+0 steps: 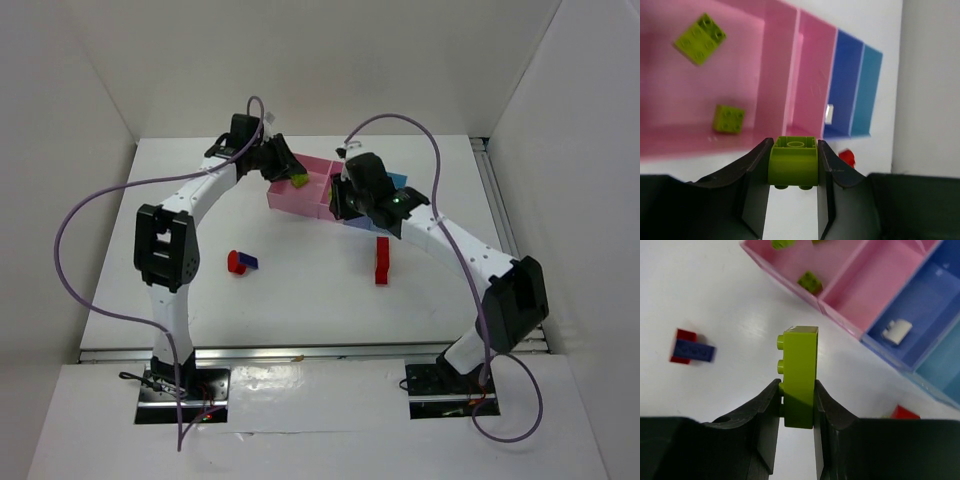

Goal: Sort the legos into containers by color

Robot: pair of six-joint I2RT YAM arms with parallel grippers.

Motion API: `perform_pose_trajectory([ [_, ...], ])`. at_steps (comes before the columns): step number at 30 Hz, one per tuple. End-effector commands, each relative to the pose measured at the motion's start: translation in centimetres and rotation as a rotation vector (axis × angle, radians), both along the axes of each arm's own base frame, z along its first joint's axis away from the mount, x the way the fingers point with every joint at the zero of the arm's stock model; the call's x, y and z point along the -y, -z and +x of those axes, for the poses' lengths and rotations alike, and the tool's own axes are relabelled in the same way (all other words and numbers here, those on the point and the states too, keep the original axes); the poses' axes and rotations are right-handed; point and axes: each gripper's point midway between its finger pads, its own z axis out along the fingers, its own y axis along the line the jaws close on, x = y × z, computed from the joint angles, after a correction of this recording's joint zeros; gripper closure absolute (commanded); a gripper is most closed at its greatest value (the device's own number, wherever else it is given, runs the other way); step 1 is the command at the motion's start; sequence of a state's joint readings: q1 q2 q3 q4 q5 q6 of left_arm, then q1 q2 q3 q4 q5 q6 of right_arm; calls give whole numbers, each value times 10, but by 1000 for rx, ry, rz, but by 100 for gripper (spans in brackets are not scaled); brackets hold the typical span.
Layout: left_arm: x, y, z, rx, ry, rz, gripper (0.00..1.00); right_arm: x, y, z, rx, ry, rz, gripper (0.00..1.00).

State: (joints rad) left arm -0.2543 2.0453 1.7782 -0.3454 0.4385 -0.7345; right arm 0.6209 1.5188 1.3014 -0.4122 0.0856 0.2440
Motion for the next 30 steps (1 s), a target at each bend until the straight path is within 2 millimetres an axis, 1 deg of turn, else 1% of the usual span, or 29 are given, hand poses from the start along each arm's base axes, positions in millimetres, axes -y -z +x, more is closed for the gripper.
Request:
perform_pose_trajectory([
  [1, -10, 18, 26, 14, -76, 102, 100, -20, -39, 27, 58, -15, 92, 100],
  [2, -10, 10, 36, 37, -93, 97, 100, -25, -43, 30, 60, -25, 102, 100],
  [3, -8, 22, 42, 23, -92, 102, 97, -26, -46, 40, 63, -15, 103, 100],
  [4, -5, 25, 43, 5, -85, 90, 84, -25, -47, 46, 61, 0, 112, 100],
  [5, 2, 13, 46, 12, -58, 64, 73, -28, -48, 47, 59, -10, 118, 100],
  [6, 2, 13, 49, 5, -57, 66, 62, -32, -56, 53, 74, -5, 140, 100],
  [7, 4, 23, 51, -17, -49, 66, 47, -34, -52, 53, 63, -14, 139, 100],
  [8, 5, 14, 55, 5, -45, 66, 31, -37, -54, 56, 71, -10, 153, 100],
  [9, 3, 11, 54, 1, -53, 74, 22, -34, -57, 61, 83, -1, 161, 100],
  [10, 3, 7, 56, 18, -47, 78, 18, -36, -59, 63, 83, 4, 170, 100],
  [11, 3, 10, 54, 5, -46, 82, 16, -37, -52, 65, 71, 4, 162, 100],
  [12, 3, -1, 55, 31, -41, 82, 15, -39, -55, 67, 72, 9, 172, 100],
  [13, -6, -5, 55, 28, -54, 83, 15, -42, -52, 69, 66, 1, 174, 100],
  [14, -15, -14, 49, 22, -66, 85, 15, -43, -47, 70, 57, 2, 168, 100],
  [16, -30, -13, 36, -13, -105, 121, 15, -48, -48, 75, 61, -12, 168, 100],
  [17, -35, -18, 27, -7, -109, 137, 15, -51, -36, 80, 42, -11, 156, 100],
  [18, -47, -28, 8, 3, -139, 173, 15, -52, -31, 84, 39, -2, 147, 100],
  [19, -54, -33, -2, 8, -160, 191, 15, -54, -32, 88, 43, -2, 150, 100],
  [20, -61, -38, -12, 14, -181, 208, 15, -52, -20, 99, 34, 18, 137, 100],
  [21, -70, -26, -27, -12, -191, 246, 16, -55, -15, 104, 34, 19, 136, 100],
  [22, -82, -51, -39, 48, -228, 267, 16, -61, -19, 108, 40, 7, 149, 100],
  [23, -92, -53, -47, 49, -247, 289, 16, -60, -7, 120, 30, 19, 142, 98],
  [24, -98, -54, -56, 47, -261, 303, 16, -58, -4, 130, 34, 36, 138, 96],
  [25, -111, -42, -69, 13, -277, 348, 17, -62, -14, 140, 67, 20, 130, 95],
  [26, -113, -57, -80, 47, -284, 336, 17, -68, 6, 150, 48, 15, 109, 93],
  [27, -116, -56, -90, 43, -273, 348, 17, -64, 15, 156, 30, 22, 89, 93],
  [28, -120, -44, -104, 3, -273, 370, 17, -69, 5, 166, 60, 14, 94, 92],
  [29, -126, -42, -111, -4, -274, 379, 17, -73, 7, 173, 64, 14, 97, 92],
  [30, -130, -47, -120, 5, -284, 385, 17, -76, 32, 180, 35, 8, 68, 92],
])
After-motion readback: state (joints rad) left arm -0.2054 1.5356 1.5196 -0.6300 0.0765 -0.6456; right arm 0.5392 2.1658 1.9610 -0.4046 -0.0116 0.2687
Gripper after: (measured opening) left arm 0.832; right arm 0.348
